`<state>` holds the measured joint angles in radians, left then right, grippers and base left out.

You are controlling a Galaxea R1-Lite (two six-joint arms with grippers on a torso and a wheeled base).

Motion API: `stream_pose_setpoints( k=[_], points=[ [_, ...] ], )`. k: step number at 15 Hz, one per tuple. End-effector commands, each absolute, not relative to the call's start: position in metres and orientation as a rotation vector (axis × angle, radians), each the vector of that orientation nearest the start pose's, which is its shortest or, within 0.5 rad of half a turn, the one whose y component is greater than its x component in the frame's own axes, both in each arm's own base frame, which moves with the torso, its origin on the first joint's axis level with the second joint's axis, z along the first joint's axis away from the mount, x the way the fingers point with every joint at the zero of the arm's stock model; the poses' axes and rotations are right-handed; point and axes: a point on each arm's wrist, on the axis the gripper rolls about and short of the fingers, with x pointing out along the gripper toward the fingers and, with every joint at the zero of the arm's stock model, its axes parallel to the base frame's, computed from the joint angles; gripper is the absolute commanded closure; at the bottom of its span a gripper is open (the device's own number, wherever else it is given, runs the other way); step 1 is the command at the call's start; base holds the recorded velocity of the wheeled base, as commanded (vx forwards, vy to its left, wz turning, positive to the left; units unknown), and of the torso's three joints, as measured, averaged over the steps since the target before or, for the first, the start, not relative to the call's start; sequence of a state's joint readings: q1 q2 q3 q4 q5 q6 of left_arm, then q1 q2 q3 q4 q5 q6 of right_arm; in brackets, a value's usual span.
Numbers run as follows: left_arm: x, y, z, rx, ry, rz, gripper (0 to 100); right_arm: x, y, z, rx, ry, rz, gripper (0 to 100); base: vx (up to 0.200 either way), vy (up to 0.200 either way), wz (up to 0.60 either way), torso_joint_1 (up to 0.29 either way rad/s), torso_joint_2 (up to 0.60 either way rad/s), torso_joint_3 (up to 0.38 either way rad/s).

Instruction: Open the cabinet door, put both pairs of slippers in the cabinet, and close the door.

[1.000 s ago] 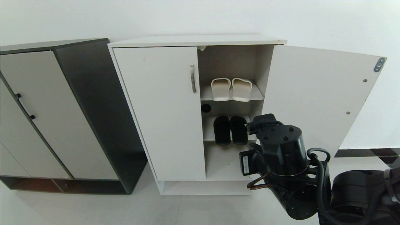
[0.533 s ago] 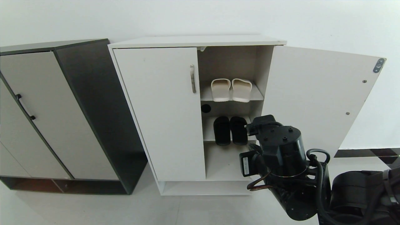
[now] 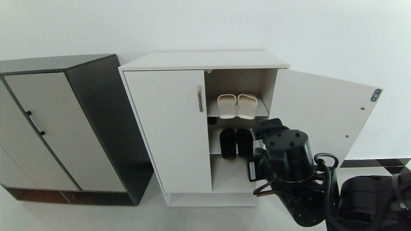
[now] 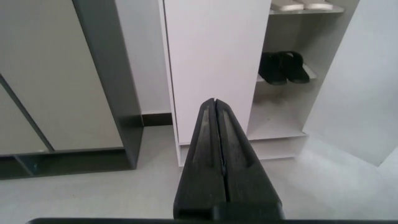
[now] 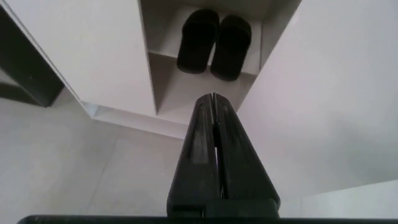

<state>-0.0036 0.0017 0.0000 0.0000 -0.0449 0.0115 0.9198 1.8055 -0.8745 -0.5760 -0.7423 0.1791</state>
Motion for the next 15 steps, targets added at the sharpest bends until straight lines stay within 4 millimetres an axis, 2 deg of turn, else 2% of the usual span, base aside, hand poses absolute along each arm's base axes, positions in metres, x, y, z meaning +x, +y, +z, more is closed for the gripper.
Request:
stream_pose_setpoints(
  k=[1, 15],
  points=[
    [-0.0226, -0.0009, 0.0754, 0.011, 0.004, -0.048, 100, 0.209, 0.2495, 0.1632, -0.086, 0.253, 0.152, 100, 0.0, 0.0, 0.0, 0.124, -0.45, -0.344],
    [-0.0226, -0.0009, 0.0754, 0.012, 0.004, -0.049, 100, 0.2084, 0.2487, 0.1652, -0.081, 0.248, 0.151, 100, 0.0, 0.0, 0.0, 0.168, -0.49, -0.318]
  ],
)
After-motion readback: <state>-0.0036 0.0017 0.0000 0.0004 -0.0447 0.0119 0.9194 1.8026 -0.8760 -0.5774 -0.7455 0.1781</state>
